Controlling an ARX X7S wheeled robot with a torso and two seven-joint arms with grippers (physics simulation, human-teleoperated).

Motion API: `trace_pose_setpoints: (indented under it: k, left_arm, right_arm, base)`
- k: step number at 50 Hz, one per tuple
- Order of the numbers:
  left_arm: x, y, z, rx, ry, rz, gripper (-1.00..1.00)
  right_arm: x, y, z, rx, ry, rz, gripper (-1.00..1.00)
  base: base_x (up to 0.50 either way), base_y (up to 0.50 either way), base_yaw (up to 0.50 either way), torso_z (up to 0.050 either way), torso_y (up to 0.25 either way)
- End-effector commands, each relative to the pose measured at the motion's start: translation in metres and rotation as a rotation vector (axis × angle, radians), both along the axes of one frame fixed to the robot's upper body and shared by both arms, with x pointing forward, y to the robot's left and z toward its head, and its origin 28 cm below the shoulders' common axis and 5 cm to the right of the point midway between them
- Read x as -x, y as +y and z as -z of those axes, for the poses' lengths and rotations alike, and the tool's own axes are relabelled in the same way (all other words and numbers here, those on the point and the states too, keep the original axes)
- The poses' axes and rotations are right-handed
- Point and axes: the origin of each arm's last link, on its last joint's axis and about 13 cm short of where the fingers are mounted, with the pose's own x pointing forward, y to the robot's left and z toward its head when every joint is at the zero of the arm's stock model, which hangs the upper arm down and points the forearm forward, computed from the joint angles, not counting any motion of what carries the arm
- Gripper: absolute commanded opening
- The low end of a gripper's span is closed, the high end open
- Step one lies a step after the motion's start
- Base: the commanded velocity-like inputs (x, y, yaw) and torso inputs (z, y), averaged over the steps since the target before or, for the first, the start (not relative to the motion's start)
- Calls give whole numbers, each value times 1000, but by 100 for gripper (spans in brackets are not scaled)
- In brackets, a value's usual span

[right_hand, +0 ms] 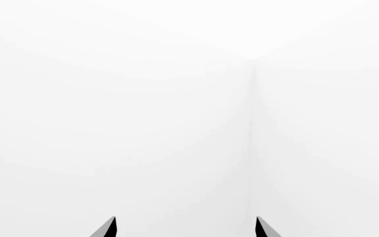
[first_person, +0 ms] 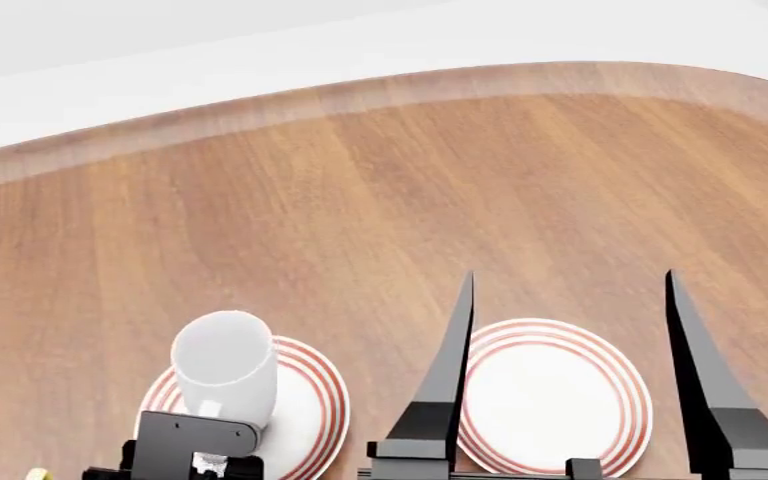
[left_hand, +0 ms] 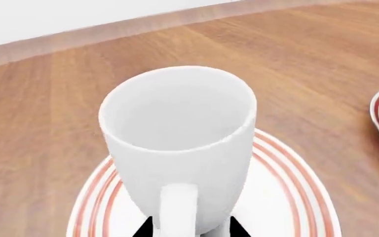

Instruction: Put the white mug on the left plate.

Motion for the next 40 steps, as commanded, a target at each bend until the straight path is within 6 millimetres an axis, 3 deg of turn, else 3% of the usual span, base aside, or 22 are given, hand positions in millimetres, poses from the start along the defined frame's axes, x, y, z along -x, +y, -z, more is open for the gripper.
trace_pose_setpoints:
  k: [1,32,40]
  left_arm:
    - [1,-4,1,18,6,21,100]
    - [-2,-1,-2,55,-28,40,100]
    - [21,-1,-15,54,-84,92,100]
  right_arm:
    - [-2,-1,-2,0,-11,1,100]
    - [-1,0,-3,3,-16,-1,100]
    - [0,0,-5,4,-23,-1,100]
  base:
    - [0,0,0,0,0]
    - [0,0,0,0,0]
    - [0,0,0,0,0]
